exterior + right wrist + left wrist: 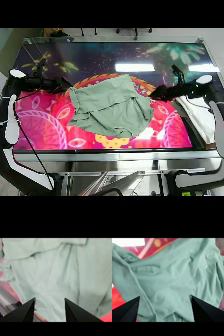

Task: Fold the shirts.

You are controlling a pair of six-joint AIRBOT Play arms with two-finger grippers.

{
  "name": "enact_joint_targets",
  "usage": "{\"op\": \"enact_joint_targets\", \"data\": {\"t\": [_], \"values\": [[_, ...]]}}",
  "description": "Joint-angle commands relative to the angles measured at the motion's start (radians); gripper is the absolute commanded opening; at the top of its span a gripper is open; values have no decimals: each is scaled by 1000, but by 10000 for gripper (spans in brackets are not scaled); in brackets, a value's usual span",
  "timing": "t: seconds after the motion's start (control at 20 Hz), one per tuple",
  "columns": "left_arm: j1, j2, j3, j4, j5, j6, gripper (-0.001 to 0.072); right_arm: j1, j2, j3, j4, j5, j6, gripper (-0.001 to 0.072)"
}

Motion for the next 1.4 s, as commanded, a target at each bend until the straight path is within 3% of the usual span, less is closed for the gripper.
{"op": "enact_joint_targets", "data": {"t": [0.0,0.25,0.5,0.75,0.85,0.95,1.15,1.35], "values": [[22,-7,45,89,-166,-48,702,-9,197,-329,-92,-39,55,419],[21,-7,45,117,-232,-89,702,-4,341,-678,-84,-203,59,432],[11,-7,45,117,-232,-92,703,123,286,-736,14,-408,24,431],[11,-7,45,122,-251,-92,702,201,164,-710,325,-561,-208,419],[10,-6,37,147,-259,-92,703,193,121,-643,341,-561,-235,146],[6,14,-39,146,-237,-87,702,182,93,-557,330,-559,-235,18],[-41,37,-241,136,-194,-47,703,109,44,-382,289,-559,-232,17],[-107,37,-354,13,-128,7,703,26,-100,-169,268,-542,-224,18]]}}
